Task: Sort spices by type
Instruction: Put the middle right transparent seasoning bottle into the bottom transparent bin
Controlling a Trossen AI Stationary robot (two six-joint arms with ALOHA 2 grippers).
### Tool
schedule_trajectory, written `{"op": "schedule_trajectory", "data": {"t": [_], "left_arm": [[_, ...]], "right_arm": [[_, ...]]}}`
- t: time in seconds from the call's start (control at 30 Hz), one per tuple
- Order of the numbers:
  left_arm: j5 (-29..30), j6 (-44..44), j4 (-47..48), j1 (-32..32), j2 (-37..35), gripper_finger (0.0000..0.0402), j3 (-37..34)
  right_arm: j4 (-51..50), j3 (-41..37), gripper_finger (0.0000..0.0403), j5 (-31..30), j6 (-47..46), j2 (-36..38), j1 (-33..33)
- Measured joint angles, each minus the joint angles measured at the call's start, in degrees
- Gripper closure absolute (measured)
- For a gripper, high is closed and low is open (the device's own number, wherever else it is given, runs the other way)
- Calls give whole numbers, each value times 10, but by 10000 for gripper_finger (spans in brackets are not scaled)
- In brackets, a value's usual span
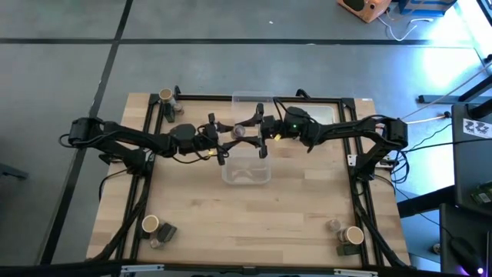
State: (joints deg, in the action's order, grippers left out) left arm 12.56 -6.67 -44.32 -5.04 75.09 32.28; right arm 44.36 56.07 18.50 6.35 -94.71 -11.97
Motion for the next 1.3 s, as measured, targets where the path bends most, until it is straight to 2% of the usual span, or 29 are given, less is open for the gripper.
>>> {"op": "schedule_trajectory", "data": {"t": [0.2,0.5,0.73,0.83,1.0,1.13,1.2,1.3], "left_arm": [[-1,-9,-8,0,-7,171,1],[1,-1,30,-7,-10,178,1],[1,-9,25,-6,-10,179,1],[1,-15,18,-6,-10,191,1],[1,-17,20,-6,-10,240,1],[1,-27,25,-6,-10,242,1],[1,-36,27,-6,-10,242,1],[1,-72,35,-6,-9,242,1]], "right_arm": [[-7,-1,210,-2,1,-2,0],[9,-1,210,0,2,-1,0],[5,-1,210,1,2,-1,0],[2,0,210,0,1,-1,0],[3,0,210,1,2,-1,0],[0,0,210,1,4,-1,0],[0,0,196,1,1,-1,0],[-1,0,140,3,-16,2,0]]}}
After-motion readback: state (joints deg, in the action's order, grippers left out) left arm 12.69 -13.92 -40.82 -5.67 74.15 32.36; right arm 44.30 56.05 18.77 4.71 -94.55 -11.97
